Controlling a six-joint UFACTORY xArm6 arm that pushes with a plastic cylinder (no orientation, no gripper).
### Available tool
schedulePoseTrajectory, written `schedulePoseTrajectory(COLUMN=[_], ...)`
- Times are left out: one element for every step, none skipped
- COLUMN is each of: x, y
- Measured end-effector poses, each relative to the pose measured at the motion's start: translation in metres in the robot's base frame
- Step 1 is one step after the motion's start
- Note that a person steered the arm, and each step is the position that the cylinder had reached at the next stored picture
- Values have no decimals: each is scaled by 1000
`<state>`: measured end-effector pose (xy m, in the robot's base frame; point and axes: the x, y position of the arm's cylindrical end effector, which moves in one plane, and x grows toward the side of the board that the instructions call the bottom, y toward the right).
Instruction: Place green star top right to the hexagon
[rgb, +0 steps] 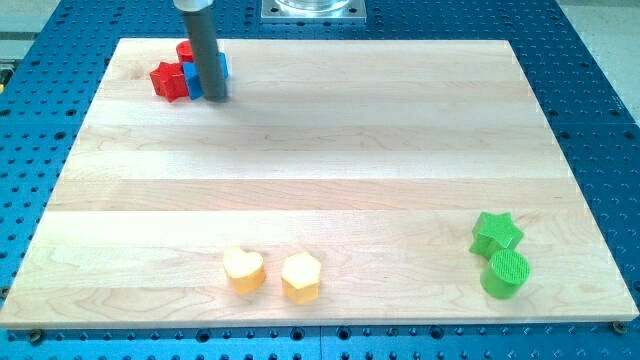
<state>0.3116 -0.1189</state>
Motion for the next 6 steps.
schedulePoseTrajectory(x=[24,46,52,85,116,141], y=[109,169,170,204,319,400])
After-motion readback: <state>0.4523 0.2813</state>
